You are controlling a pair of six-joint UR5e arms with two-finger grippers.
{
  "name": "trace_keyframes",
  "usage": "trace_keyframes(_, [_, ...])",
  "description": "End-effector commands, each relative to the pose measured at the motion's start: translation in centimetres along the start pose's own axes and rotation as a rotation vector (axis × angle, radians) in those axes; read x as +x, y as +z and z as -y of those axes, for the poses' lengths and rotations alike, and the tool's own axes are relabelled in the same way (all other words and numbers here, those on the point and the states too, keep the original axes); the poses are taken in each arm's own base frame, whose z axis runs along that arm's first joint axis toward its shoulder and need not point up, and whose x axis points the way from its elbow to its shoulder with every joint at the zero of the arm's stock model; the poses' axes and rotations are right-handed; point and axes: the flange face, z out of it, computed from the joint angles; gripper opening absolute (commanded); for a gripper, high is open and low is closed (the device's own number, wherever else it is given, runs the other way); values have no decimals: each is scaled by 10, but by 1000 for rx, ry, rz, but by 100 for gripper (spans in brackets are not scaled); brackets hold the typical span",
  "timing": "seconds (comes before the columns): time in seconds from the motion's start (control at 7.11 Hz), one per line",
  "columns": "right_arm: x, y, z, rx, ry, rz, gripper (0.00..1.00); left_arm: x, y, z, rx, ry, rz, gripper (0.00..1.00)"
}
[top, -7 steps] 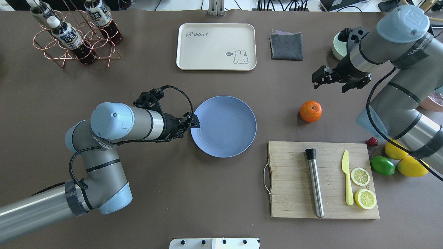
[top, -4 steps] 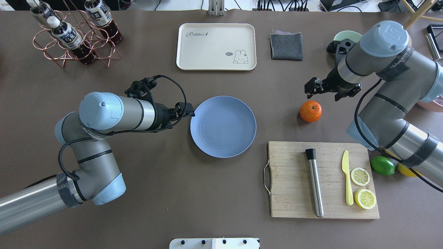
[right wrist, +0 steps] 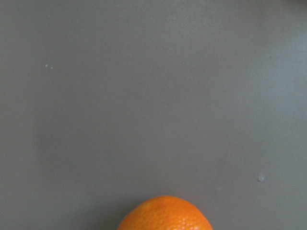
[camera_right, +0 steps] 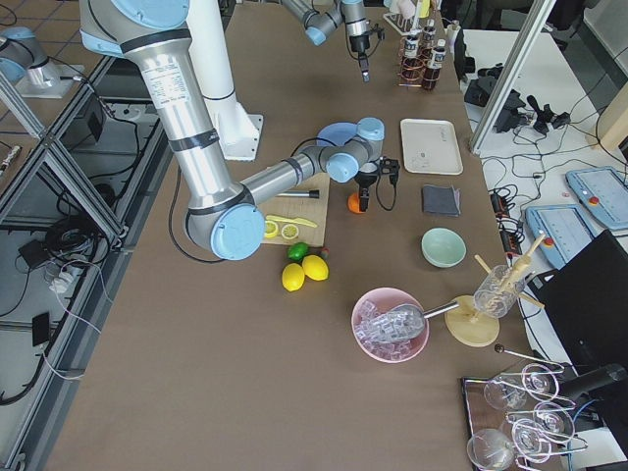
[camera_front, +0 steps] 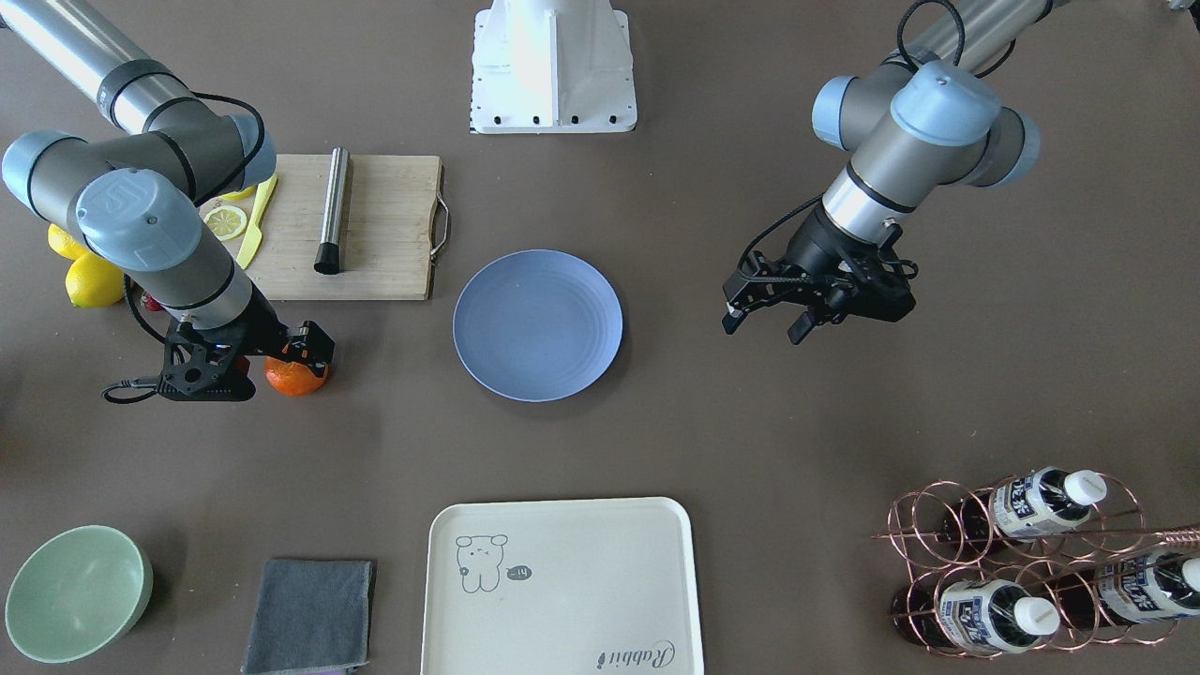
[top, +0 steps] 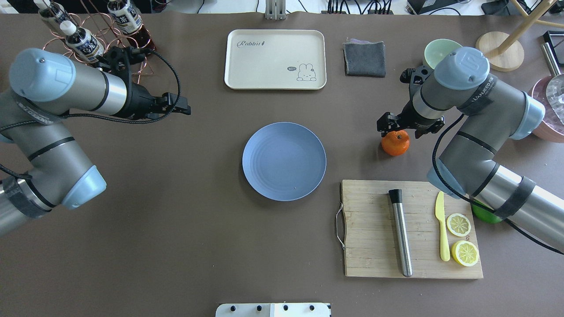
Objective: Pick orange to plate
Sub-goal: 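Withdraw the left gripper while the right gripper grasps the orange, then carry the orange with the right gripper over the blue plate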
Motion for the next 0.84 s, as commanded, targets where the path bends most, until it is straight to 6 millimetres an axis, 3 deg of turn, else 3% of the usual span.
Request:
trace_keyframes(0.0, [0,4,-5,-6,15,2,100,-50,-57,23,26,130,80,98])
trace_keyframes(0.14, [1,5,-7,-9,17,0,93,-51,-72,32,-1,100,81,98])
trace_keyframes(0.42, [-3,9,-13,-16,14,0,0,-71,-101,51,-7,88,54,98])
trace_keyframes(0.56, [-14,2,-13,-16,3,19,0,-90,-115,58,10,147,67,98])
trace_keyframes(0.7, [-25,-29,-17,-7,-4,54,0,-116,-131,71,-18,201,60,98])
